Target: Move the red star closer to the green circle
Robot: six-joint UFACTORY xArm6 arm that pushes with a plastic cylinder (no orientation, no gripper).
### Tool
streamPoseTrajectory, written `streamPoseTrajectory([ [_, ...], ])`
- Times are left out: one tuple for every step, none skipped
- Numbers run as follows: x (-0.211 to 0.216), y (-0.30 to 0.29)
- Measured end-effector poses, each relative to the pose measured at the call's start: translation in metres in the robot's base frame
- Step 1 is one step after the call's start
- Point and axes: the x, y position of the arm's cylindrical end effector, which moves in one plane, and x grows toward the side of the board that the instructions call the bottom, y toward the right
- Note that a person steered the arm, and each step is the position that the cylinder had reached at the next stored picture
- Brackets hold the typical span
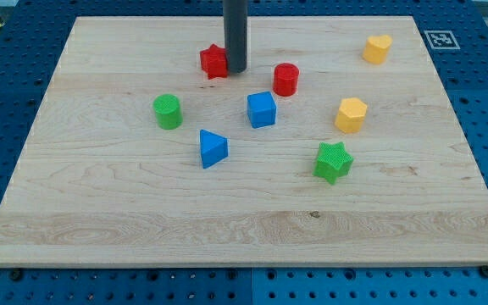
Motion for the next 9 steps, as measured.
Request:
streamPoseTrajectory([
  [-0.019,0.013],
  [-0.046,0.005],
  [-0.047,-0.030],
  [-0.045,-0.049],
  [-0.045,-0.051],
  [-0.045,-0.051],
  [-0.048,-0.039],
  [-0.048,-0.024],
  [-0.046,-0.017],
])
